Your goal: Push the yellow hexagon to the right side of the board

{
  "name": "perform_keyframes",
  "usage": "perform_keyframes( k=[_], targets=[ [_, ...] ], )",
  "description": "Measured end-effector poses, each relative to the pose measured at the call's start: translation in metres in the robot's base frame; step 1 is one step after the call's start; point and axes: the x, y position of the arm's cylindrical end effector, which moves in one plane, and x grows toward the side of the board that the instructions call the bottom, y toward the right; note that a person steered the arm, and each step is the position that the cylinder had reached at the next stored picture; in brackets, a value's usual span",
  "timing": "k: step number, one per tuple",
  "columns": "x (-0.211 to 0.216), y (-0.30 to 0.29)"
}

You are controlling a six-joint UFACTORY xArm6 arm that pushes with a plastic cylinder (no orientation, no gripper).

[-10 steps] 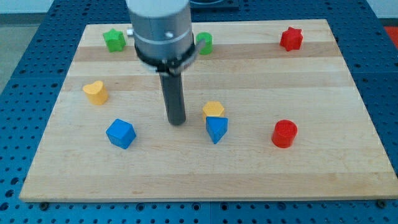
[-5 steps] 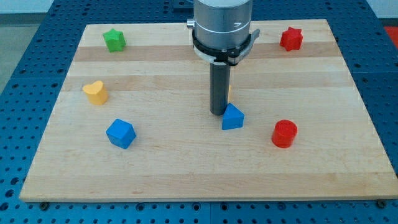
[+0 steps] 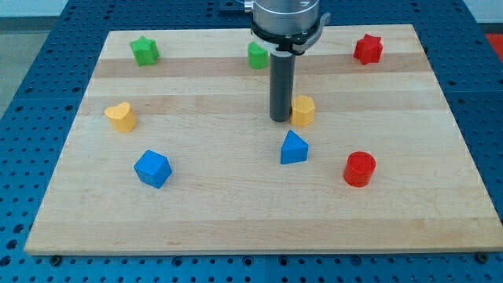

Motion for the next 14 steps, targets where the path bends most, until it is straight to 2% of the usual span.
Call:
perform_keyframes(
  k=[5,9,10,12,14],
  targets=[
    [0.000,0.117],
    [0.000,0.141],
    [0.000,0.134],
    [0.000,0.073],
    [0.000,-0.021]
  ],
)
